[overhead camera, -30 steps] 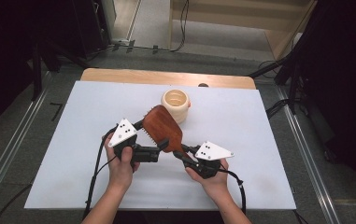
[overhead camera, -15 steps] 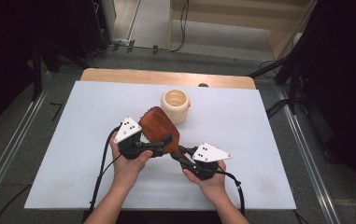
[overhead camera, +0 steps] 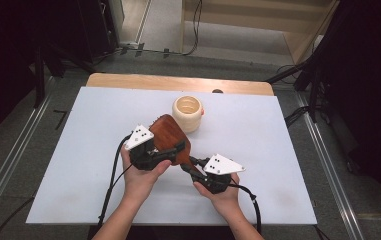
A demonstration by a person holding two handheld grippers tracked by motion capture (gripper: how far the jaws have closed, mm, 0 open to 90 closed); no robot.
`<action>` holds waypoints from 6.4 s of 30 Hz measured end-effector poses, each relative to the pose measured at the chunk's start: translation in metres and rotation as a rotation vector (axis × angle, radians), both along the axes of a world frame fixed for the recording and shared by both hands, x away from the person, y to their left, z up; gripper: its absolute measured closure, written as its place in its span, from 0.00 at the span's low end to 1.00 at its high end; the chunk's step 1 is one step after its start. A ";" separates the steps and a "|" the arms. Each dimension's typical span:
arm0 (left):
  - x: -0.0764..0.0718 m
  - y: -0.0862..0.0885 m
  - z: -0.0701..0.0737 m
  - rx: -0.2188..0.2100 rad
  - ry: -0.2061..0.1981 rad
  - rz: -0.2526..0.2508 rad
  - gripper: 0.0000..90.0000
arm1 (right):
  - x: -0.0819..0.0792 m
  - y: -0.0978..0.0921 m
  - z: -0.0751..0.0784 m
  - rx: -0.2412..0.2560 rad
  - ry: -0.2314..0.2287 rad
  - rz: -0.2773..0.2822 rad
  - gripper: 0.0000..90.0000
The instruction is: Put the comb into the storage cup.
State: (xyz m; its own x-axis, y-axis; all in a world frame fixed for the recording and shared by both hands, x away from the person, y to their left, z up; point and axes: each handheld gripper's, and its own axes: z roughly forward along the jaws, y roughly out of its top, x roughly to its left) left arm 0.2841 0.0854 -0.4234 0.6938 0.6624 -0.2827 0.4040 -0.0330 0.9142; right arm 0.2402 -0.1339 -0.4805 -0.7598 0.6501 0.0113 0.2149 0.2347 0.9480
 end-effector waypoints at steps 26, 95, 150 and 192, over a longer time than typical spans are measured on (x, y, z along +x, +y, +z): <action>0.007 0.005 0.008 -0.082 0.009 -0.107 0.61 | 0.006 -0.005 -0.004 0.081 0.056 -0.006 0.21; 0.068 0.027 0.046 -0.108 -0.047 -0.022 0.61 | -0.030 -0.163 -0.029 0.066 0.051 -0.182 0.00; 0.132 0.014 0.071 -0.124 -0.081 0.075 0.60 | -0.044 -0.197 -0.035 0.065 0.054 -0.232 0.00; 0.164 -0.012 0.041 -0.074 -0.066 0.147 0.60 | -0.043 -0.196 -0.036 0.064 0.048 -0.228 0.00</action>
